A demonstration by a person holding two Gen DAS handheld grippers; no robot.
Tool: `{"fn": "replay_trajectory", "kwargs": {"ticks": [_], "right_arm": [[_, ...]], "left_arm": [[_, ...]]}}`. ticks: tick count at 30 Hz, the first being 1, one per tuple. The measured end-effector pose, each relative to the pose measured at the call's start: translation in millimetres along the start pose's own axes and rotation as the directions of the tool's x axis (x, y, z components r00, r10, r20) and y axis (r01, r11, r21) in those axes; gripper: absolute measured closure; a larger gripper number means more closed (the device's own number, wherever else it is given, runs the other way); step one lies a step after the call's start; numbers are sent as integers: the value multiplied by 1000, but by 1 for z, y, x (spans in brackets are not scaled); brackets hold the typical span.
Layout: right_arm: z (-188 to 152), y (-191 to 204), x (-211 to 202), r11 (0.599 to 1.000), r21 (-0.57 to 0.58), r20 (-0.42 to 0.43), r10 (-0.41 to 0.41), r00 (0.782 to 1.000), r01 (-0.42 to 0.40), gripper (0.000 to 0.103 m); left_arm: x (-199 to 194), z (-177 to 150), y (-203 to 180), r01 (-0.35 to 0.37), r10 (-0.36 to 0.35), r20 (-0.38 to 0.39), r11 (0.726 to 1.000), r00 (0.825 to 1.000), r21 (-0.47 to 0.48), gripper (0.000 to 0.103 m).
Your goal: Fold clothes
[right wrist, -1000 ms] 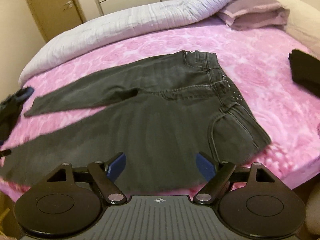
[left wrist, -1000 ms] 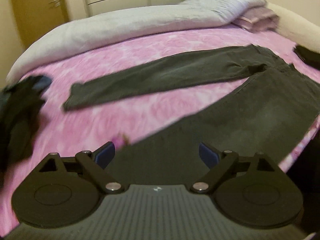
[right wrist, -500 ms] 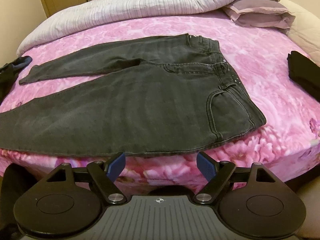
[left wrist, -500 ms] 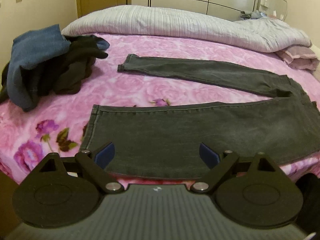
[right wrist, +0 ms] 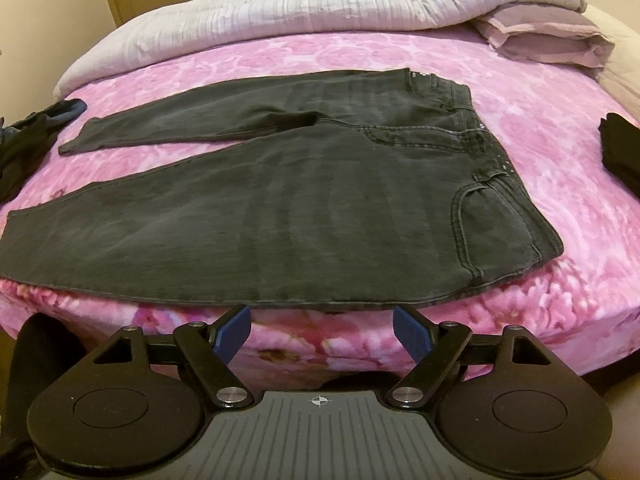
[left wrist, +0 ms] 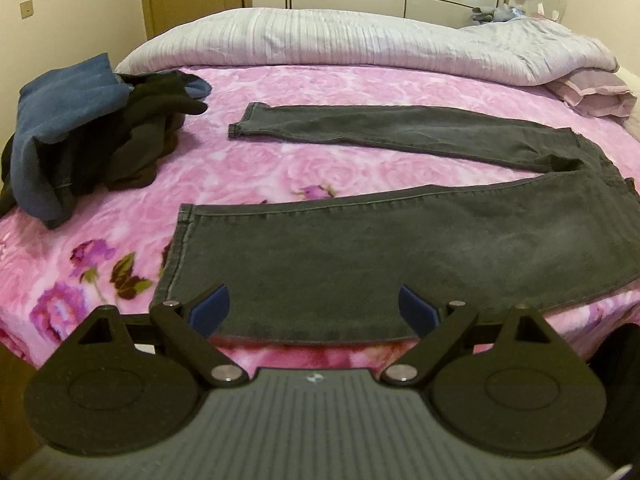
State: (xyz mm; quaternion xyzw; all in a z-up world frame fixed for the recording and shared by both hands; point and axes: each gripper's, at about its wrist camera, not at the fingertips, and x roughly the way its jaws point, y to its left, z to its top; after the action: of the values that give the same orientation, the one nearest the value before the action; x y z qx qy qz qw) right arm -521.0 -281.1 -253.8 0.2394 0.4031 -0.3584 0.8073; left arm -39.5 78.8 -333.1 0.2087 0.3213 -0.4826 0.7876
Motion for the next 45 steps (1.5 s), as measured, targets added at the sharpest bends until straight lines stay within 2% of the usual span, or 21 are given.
{"fn": "replay_trajectory", "kwargs": {"ticks": [6, 19, 21, 23, 24, 26, 28, 30, 31, 32, 33, 35, 36, 38, 41, 42, 45], "right_arm": [[2, 6, 9, 1000, -14, -18, 5, 1000, -5, 22], [4, 7, 21, 1000, -16, -25, -13, 1000, 13, 22], [3, 5, 23, 999, -37, -3, -33, 999, 33, 22], [-1, 6, 24, 991, -103, 53, -77, 996, 82, 22], [-6, 9, 24, 975, -182, 111, -111, 988, 130, 22], [-22, 17, 24, 903, -365, 222, -154, 963, 228, 22], [-43, 24, 29, 791, -524, 305, -171, 937, 316, 23], [-57, 25, 37, 723, -596, 320, -185, 929, 349, 34], [-61, 23, 40, 718, -607, 310, -180, 934, 340, 43], [-64, 21, 43, 715, -616, 298, -175, 938, 329, 47], [-65, 20, 44, 712, -618, 301, -177, 937, 333, 47], [-67, 18, 46, 706, -620, 308, -182, 934, 342, 48], [-69, 16, 47, 703, -621, 312, -185, 932, 347, 48], [-71, 14, 48, 696, -623, 320, -190, 928, 357, 49], [-73, 10, 53, 684, -630, 328, -194, 925, 367, 49], [-73, 10, 55, 680, -635, 327, -195, 925, 368, 49], [-76, 12, 58, 649, -657, 341, -198, 919, 384, 49]], "left_arm": [[-1, -9, 6, -45, 45, -26, 999, 999, 14, 13], [11, -15, -2, -43, 46, -61, 998, 997, 47, 13], [11, -16, -5, -47, 51, -58, 996, 997, 77, 13], [6, -20, -13, -64, 67, -7, 983, 998, 171, 13], [3, -23, -18, -78, 73, 32, 969, 997, 234, 13], [-3, -33, -32, -116, 76, 119, 916, 990, 383, 13], [0, -47, -44, -160, 86, 163, 838, 983, 521, 14], [8, -60, -55, -198, 102, 183, 745, 978, 637, 17], [16, -65, -57, -211, 123, 177, 708, 977, 674, 20], [24, -70, -57, -226, 150, 169, 673, 974, 704, 28], [33, -75, -57, -240, 177, 164, 637, 971, 733, 33], [47, -83, -53, -267, 227, 163, 569, 960, 778, 37], [50, -85, -50, -274, 236, 167, 554, 957, 786, 37], [51, -86, -46, -276, 223, 180, 546, 958, 791, 37], [53, -88, -42, -298, 237, 201, 509, 951, 808, 49], [55, -87, -40, -296, 245, 195, 497, 950, 816, 49], [63, -89, -35, -314, 269, 211, 434, 940, 844, 49]]}}
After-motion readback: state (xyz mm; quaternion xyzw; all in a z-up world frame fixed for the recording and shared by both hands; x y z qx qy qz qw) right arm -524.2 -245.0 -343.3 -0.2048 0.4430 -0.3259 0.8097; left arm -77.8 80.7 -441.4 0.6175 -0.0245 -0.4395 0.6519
